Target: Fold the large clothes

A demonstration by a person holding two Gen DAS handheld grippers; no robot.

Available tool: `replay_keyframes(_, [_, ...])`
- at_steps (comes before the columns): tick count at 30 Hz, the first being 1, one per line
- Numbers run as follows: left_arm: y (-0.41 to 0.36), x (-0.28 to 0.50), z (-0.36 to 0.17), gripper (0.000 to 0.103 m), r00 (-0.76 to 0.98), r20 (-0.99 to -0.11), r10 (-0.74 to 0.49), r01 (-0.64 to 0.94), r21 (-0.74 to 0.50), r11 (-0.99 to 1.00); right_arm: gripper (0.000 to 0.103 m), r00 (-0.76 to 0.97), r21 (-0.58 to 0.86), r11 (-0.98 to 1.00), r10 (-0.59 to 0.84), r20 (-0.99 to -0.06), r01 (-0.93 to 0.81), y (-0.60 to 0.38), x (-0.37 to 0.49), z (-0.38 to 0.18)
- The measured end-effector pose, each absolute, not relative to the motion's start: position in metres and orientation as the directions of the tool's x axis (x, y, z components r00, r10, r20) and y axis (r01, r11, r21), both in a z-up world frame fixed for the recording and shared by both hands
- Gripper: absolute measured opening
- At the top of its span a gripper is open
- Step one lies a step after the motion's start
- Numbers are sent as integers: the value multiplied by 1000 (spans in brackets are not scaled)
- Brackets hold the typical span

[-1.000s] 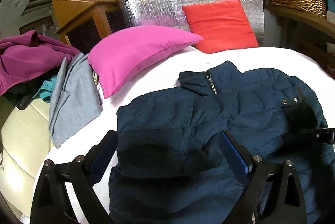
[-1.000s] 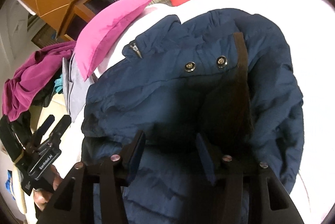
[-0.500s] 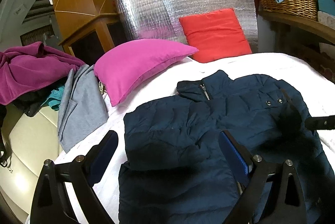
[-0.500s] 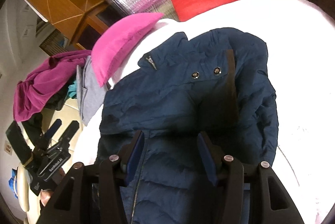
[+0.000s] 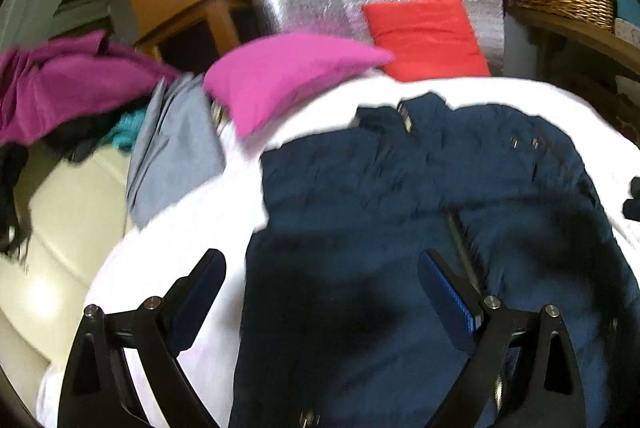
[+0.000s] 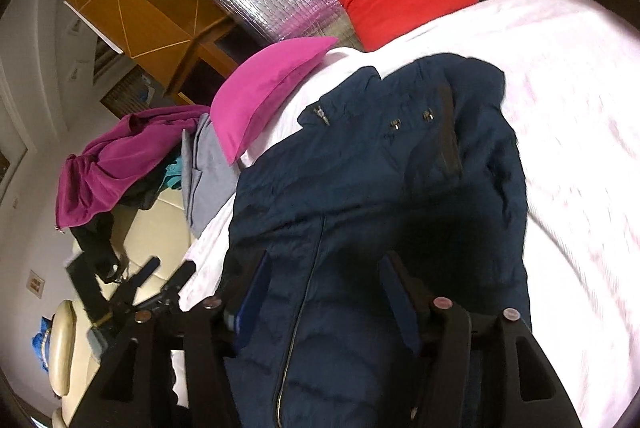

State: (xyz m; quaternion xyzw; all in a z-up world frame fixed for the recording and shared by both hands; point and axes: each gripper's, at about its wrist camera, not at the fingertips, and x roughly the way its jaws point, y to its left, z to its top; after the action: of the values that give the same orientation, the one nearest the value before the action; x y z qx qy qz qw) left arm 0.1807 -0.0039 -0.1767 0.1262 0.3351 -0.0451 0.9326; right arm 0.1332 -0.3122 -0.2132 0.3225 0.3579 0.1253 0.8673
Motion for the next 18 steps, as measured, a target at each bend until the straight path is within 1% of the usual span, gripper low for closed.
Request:
replay_keyframes(3, [21,168,-190,97,712,-702,-2,138,138,981,68,719,679,733,456,-525,31,-321,110,-220])
replay_keyframes(4, [32,164,-194,97,682,-731,-16,124,94,988,68,721,685,727,455,-523,38,-325,102,-223])
replay_keyframes(7, [60,154,-203,97,631,-775,-34,75,18,997,69,729,702,710,448,-517,61,-339,79,-229])
replay_keyframes(11, [95,143,-213,96,578,-814,-59,9,-66,998,70,735,742,663,455,-502,97,-359,49,-243])
replay_keyframes(14, [119,141,-221,97,523,-844,-117,-28,-155,988,70,731,765,630,458,-506,134,-374,35,-257])
replay_keyframes(18, [144,138,-233,96,456,-877,-149,-111,-223,968,70,721,781,601,464,-514,170,-388,23,-271])
